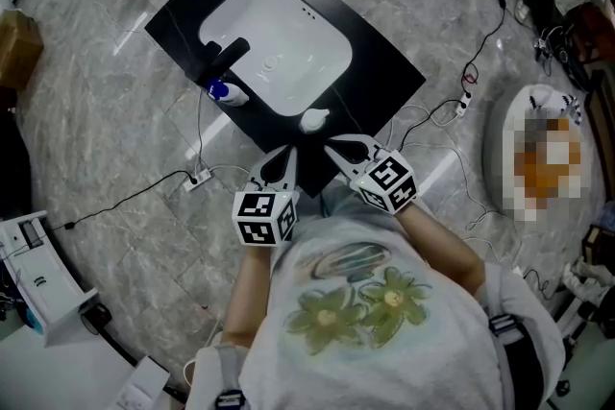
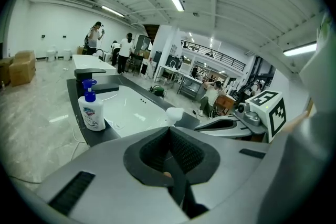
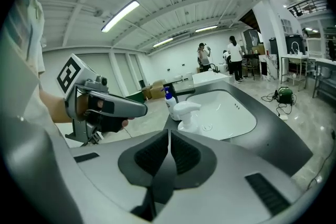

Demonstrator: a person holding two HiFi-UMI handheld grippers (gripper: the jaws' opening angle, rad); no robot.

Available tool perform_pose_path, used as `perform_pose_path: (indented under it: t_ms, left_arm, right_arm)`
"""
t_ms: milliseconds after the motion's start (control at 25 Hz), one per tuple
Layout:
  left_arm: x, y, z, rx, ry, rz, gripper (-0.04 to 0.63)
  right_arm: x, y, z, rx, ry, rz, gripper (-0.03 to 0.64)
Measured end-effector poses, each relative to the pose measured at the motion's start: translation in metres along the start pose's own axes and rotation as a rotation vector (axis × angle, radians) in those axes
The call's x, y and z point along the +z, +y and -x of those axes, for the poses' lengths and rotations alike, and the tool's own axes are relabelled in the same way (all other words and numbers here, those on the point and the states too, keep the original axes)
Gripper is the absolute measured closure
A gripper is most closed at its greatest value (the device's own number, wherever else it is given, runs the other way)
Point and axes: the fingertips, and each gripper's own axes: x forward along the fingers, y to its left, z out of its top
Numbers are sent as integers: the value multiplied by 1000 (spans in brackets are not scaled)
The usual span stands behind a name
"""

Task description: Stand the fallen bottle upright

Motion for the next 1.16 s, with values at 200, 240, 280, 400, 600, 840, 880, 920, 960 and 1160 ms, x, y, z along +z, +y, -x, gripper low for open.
perform_pose_path:
  t_ms: [200, 240, 280, 400, 600, 840, 880, 920, 960, 1160]
  left_arm:
    - [3, -8, -2, -23, 2, -6, 577]
    - [3, -9, -3, -28, 2, -8, 577]
    - [4, -11, -3, -33, 2, -11, 577]
    - [5, -14, -4, -41, 5, -21, 577]
    - [6, -16, -4, -49, 8, -24, 577]
    - [5, -18, -6, -61, 13, -29, 577]
    - [5, -19, -6, -63, 13, -30, 577]
    - [6, -19, -6, -63, 13, -30, 577]
    - [6, -19, -7, -64, 13, -30, 577]
    - [8, -13, -8, -59, 13, -27, 577]
  right_arm:
    - [3, 8, 7, 0, -4, 18, 574]
    - [3, 9, 8, 2, -4, 22, 575]
    - [3, 10, 9, 3, -4, 25, 575]
    - [3, 10, 14, -3, -7, 22, 575]
    - [4, 9, 18, -17, -17, 11, 575]
    - [5, 6, 18, -31, -21, 9, 575]
    - [5, 6, 19, -32, -20, 10, 575]
    - [5, 5, 19, -33, -19, 11, 575]
    - [6, 5, 19, -34, -18, 11, 575]
    - [7, 1, 15, -39, -18, 10, 575]
